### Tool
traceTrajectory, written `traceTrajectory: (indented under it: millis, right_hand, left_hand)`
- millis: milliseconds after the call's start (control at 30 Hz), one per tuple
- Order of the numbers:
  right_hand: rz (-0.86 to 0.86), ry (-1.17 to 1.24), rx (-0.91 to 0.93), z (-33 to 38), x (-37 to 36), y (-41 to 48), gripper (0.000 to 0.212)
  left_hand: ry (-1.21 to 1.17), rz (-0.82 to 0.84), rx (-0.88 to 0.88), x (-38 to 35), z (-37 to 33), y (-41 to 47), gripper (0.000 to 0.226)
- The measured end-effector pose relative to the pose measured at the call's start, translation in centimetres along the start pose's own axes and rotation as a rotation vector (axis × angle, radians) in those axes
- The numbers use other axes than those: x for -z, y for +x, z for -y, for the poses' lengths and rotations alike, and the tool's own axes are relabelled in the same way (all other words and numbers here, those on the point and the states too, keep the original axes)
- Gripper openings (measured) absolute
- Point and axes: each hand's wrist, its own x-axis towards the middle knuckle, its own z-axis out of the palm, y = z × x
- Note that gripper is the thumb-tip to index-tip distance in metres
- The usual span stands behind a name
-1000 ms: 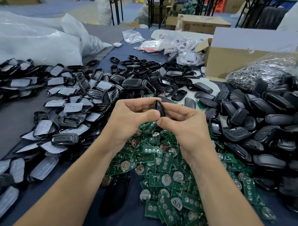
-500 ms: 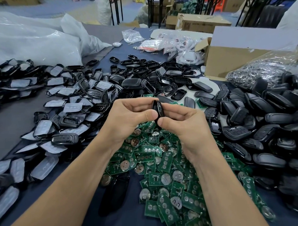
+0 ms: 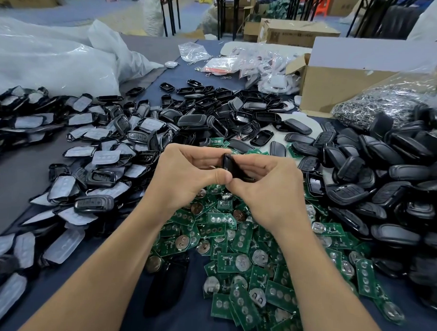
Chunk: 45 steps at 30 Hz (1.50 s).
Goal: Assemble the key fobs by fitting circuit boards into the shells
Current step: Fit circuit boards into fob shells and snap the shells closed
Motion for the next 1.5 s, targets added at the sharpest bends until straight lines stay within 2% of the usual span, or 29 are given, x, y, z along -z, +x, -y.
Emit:
traceTrajectory:
  millis: [67, 167, 300, 433, 633, 800, 933, 1067, 1133, 1200, 1267, 1333, 1433, 1500]
  right_hand:
    - [-0.057, -0.103, 0.054, 0.2, -0.5, -0.4, 0.037]
    - [-0.109, -0.324, 0.106, 0.5, -1.2, -1.0, 0.047]
    - [-0.133, -0.440, 0.192, 0.6, -1.9, -1.2, 0.053]
    - [-0.086, -0.371, 0.130, 0.2, -1.7, -1.0, 0.048]
    - [-0.090, 0.065, -0.105, 0.1, -0.6, 0.2, 0.019]
    - [-0.109, 0.200, -0.118, -0.2, -0.2, 0.5, 0.019]
    - [-0.077, 0.103, -0.087, -0.2, -0.6, 0.3, 0.023]
    - [-0.042, -0.064, -0.021, 0.2, -0.3, 0.2, 0.036]
    - [-0.056, 0.001, -0.021, 0.5, -0.2, 0.1, 0.033]
    - [-0.078, 0.197, -0.068, 0.9, -0.2, 0.0, 0.025]
    - [-0.083, 0.473, -0.195, 1.1, -0.5, -0.2, 0.019]
    - [-0.069, 0.681, -0.339, 1.2, -0.9, -0.3, 0.013]
    - [-0.055, 0.779, -0.434, 1.1, -1.4, -0.3, 0.019]
    - [-0.044, 0.778, -0.437, 1.0, -1.7, -0.4, 0.020]
  left_hand:
    - [0.021, -0.011, 0.023, -0.1, -0.1, -0.1, 0.032]
    - [0.068, -0.089, 0.069, -0.8, -0.1, -0.2, 0.018]
    - [0.076, -0.168, 0.127, -1.5, -0.1, -0.2, 0.027]
    - [0.054, -0.215, 0.153, -1.5, 0.0, -0.2, 0.038]
    - [0.059, -0.219, 0.061, -1.5, -0.5, -0.3, 0.031]
    - [0.079, -0.174, 0.005, -2.0, -0.5, -0.5, 0.029]
    - [0.211, -0.185, -0.074, -1.7, -0.3, -0.5, 0.040]
    - [0.359, -0.191, -0.164, -2.0, -0.2, -1.1, 0.036]
    - [0.331, -0.229, -0.192, -2.2, -0.2, -1.1, 0.030]
    - [0.201, -0.267, -0.162, -2.2, -0.4, -1.0, 0.026]
    - [0.134, -0.220, -0.092, -2.3, -0.7, -0.7, 0.024]
    - [0.173, -0.160, -0.048, -2.8, -0.5, -0.7, 0.023]
    - [0.153, -0.189, -0.031, -3.5, -0.3, -0.8, 0.039]
    - [0.113, -0.230, -0.033, -3.9, -0.2, -0.9, 0.037]
